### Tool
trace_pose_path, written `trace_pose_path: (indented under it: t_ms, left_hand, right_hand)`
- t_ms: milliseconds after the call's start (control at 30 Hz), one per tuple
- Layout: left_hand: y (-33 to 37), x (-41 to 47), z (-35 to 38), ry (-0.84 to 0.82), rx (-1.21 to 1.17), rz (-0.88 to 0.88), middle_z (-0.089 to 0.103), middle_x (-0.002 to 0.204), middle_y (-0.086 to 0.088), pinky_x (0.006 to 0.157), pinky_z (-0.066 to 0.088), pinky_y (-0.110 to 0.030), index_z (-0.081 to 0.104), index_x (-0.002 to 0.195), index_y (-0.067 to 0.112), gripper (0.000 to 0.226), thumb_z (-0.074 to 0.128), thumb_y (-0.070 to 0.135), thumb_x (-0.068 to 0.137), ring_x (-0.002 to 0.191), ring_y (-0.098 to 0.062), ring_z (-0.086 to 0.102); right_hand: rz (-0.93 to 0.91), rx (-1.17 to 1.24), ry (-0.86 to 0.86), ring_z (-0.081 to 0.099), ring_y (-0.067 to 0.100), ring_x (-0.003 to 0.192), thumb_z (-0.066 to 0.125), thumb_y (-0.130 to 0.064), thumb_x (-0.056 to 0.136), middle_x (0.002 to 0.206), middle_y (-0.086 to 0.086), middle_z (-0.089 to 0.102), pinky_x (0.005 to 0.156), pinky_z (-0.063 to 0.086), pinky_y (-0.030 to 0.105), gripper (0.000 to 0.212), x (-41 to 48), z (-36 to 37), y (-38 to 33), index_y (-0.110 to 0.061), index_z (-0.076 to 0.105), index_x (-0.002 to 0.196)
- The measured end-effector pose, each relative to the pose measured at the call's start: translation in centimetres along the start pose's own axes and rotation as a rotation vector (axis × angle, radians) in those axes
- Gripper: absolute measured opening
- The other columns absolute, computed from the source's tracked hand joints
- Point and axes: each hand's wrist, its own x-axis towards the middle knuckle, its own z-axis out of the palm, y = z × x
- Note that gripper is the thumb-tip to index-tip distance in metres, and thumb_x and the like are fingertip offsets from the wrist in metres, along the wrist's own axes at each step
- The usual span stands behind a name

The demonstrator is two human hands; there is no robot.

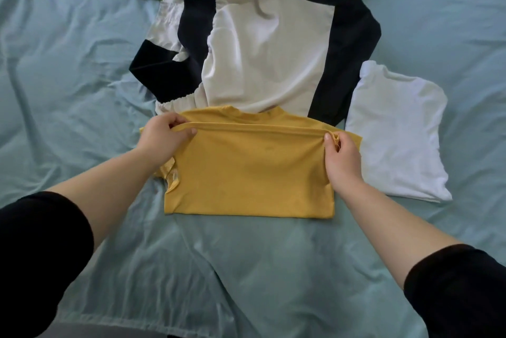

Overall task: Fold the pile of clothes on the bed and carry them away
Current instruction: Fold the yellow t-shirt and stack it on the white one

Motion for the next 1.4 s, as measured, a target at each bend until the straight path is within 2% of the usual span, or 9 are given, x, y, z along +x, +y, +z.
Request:
trace_pose_path:
  t_ms: [233, 333, 433, 533, 667, 967, 1133, 1300, 1400]
  left_hand:
    - [0.3, 1.8, 0.0, 0.056, 0.055, -0.012, 0.058, 0.099, 0.005, 0.073, 0.040, -0.025, 0.063, 0.100, 0.023, 0.014, 0.067, 0.026, 0.087, 0.099, -0.020, 0.054]
    - [0.5, 1.2, 0.5, 0.204, 0.342, 0.080, 0.052, 0.125, -0.001, 0.098, 0.035, -0.037, 0.055, 0.119, 0.027, 0.034, 0.062, 0.023, 0.086, 0.120, -0.025, 0.044]
    - [0.9, -1.5, 3.4, 0.204, 0.523, 0.328, 0.031, 0.149, -0.001, 0.112, 0.010, -0.039, 0.034, 0.143, 0.032, 0.061, 0.058, 0.035, 0.087, 0.137, -0.023, 0.024]
    - [-0.4, -3.7, 7.7, -0.049, 0.755, 0.536, -0.011, 0.163, 0.002, 0.118, -0.009, -0.040, -0.007, 0.153, 0.038, 0.072, 0.033, 0.056, 0.096, 0.149, -0.019, -0.012]
    - [-4.9, -2.8, 7.3, -0.164, 0.898, 0.477, -0.035, 0.153, 0.007, 0.115, -0.022, -0.040, -0.030, 0.142, 0.046, 0.068, 0.000, 0.074, 0.088, 0.139, -0.015, -0.038]
    - [-6.9, -5.1, 6.5, -0.273, 1.004, 0.499, -0.029, 0.157, 0.002, 0.117, -0.014, -0.050, -0.022, 0.148, 0.041, 0.101, 0.008, 0.096, 0.069, 0.144, -0.024, -0.028]
    - [-5.1, -5.4, 5.4, -0.345, 1.045, 0.486, -0.034, 0.156, 0.000, 0.115, -0.018, -0.053, -0.028, 0.146, 0.039, 0.115, 0.010, 0.101, 0.057, 0.141, -0.023, -0.035]
    - [2.0, -5.8, 8.0, -0.230, 0.806, 0.677, 0.020, 0.160, -0.006, 0.117, 0.008, -0.044, 0.038, 0.146, 0.026, 0.079, 0.023, 0.075, 0.085, 0.147, -0.025, 0.008]
    - [7.9, -4.6, 12.3, -0.253, 0.692, 0.734, 0.031, 0.153, 0.001, 0.114, 0.021, -0.043, 0.047, 0.138, 0.028, 0.059, 0.033, 0.063, 0.093, 0.142, -0.022, 0.019]
  right_hand:
    - [-0.038, -0.080, -0.004, 0.050, 0.014, 0.068, 0.043, -0.035, 0.101, 0.074, -0.007, 0.051, 0.054, 0.036, 0.026, 0.018, 2.8, 1.0, -1.1, -0.021, 0.050, 0.091]
    - [-0.159, -0.276, 0.094, 0.055, 0.021, 0.104, 0.054, -0.025, 0.095, 0.114, 0.000, 0.058, 0.081, 0.045, 0.030, 0.025, 2.8, 1.0, -1.4, -0.020, 0.052, 0.119]
    - [-0.513, -0.469, 0.126, 0.042, 0.027, 0.132, 0.055, -0.026, 0.093, 0.141, 0.009, 0.047, 0.108, 0.031, 0.044, 0.046, 0.6, 2.9, -2.1, -0.014, 0.046, 0.137]
    - [-0.746, -0.646, -0.217, 0.016, 0.020, 0.148, 0.037, -0.043, 0.100, 0.160, 0.002, 0.022, 0.119, 0.003, 0.041, 0.058, -2.4, 6.8, -2.3, -0.024, 0.023, 0.152]
    - [-0.664, -0.973, -0.320, -0.022, 0.009, 0.144, 0.002, -0.063, 0.093, 0.160, -0.007, -0.018, 0.116, -0.019, 0.043, 0.066, -1.2, 6.9, 1.2, -0.032, -0.018, 0.149]
    - [-0.692, -0.972, -0.279, 0.008, 0.020, 0.149, 0.010, -0.062, 0.096, 0.162, 0.002, 0.001, 0.118, 0.005, 0.051, 0.068, -5.2, 5.8, 5.6, -0.026, 0.004, 0.154]
    - [-0.588, -0.900, -0.288, 0.009, 0.021, 0.149, 0.020, -0.056, 0.096, 0.162, 0.001, 0.004, 0.118, -0.001, 0.047, 0.065, -7.6, 2.5, 6.9, -0.027, 0.011, 0.153]
    - [-0.194, -0.429, 0.166, 0.043, 0.023, 0.131, 0.060, -0.033, 0.088, 0.141, 0.002, 0.051, 0.108, 0.026, 0.045, 0.049, -9.6, -0.3, 6.9, -0.019, 0.052, 0.134]
    - [0.183, 0.020, 0.303, 0.056, 0.024, 0.105, 0.069, -0.023, 0.085, 0.113, 0.004, 0.063, 0.097, 0.043, 0.045, 0.043, -8.3, -0.7, 6.7, -0.014, 0.055, 0.125]
